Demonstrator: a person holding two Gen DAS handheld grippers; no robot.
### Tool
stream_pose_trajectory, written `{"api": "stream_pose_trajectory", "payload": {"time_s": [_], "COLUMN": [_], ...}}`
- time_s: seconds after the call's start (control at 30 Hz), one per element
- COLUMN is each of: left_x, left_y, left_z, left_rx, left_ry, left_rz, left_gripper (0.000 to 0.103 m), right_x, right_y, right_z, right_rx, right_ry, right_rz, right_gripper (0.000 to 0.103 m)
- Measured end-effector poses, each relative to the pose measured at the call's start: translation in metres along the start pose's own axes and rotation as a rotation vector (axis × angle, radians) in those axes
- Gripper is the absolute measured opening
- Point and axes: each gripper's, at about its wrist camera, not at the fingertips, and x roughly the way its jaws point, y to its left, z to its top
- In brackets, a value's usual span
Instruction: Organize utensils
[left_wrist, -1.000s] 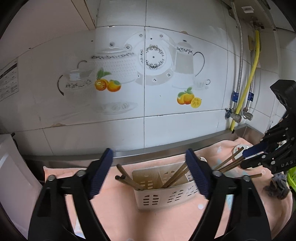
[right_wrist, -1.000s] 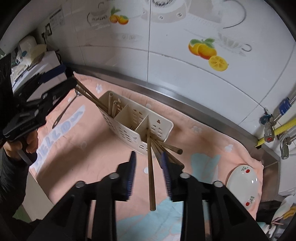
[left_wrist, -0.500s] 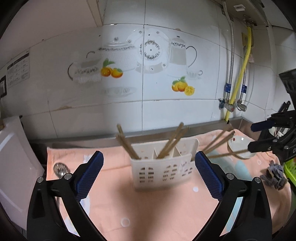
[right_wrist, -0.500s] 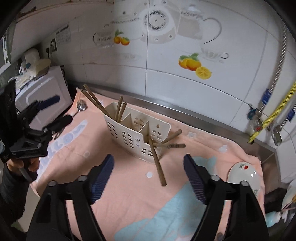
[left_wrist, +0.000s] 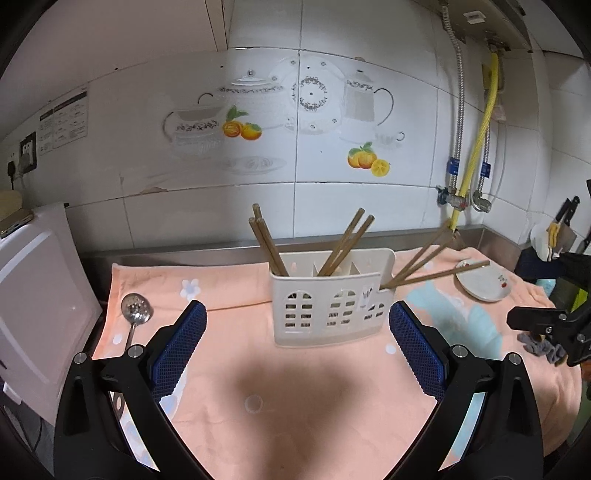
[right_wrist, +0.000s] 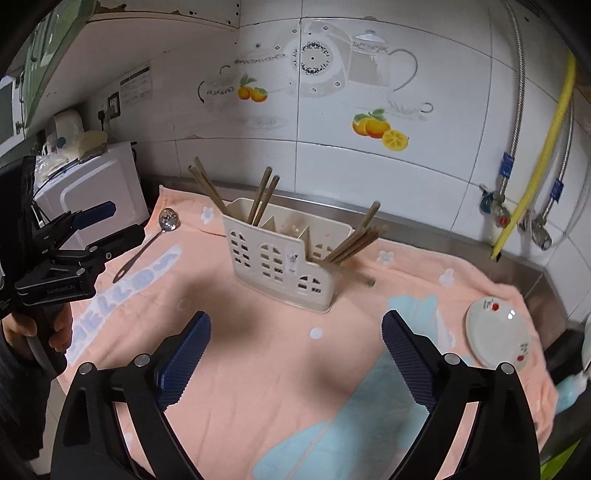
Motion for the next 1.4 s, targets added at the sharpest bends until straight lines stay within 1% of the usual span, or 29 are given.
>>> {"api": "stream_pose_trajectory", "payload": {"time_s": [0.07,0.17,0.33,0.5,0.63,0.73,0.83,0.97,1.13,1.4], "left_x": [-0.005,-0.011,-0.018,-0.021,-0.024,-0.025,-0.026,-0.029,-0.028,-0.027], "left_y": [-0.001,-0.001,-0.001,0.001,0.001,0.003,0.004,0.005,0.008,0.006], "left_z": [-0.005,-0.011,-0.022,-0.031,-0.037,-0.041,-0.045,-0.049,-0.053,-0.059], "left_rx": [0.003,0.003,-0.007,-0.026,-0.026,-0.033,-0.031,-0.033,-0.053,-0.052], "left_ry": [-0.003,-0.004,0.001,0.012,0.015,0.019,0.019,0.014,0.031,0.047], "left_rz": [0.007,0.019,0.023,0.019,0.015,0.014,0.032,0.038,0.019,0.022], "left_gripper": [0.098,0.098,0.098,0.098,0.098,0.098,0.098,0.098,0.098,0.098], "right_x": [0.0,0.0,0.002,0.007,0.009,0.011,0.011,0.011,0.014,0.015], "right_y": [0.003,0.008,0.014,0.017,0.017,0.018,0.019,0.02,0.022,0.018], "right_z": [-0.006,-0.015,-0.03,-0.041,-0.047,-0.051,-0.054,-0.057,-0.063,-0.069], "right_rx": [0.015,0.015,0.031,0.063,0.091,0.1,0.107,0.108,0.12,0.157], "right_ry": [-0.006,-0.019,-0.025,-0.029,-0.034,-0.039,-0.046,-0.054,-0.053,-0.051], "right_rz": [0.003,-0.027,-0.048,-0.051,-0.056,-0.08,-0.096,-0.116,-0.118,-0.107], "right_gripper": [0.091,0.092,0.093,0.093,0.093,0.093,0.094,0.094,0.094,0.094]}}
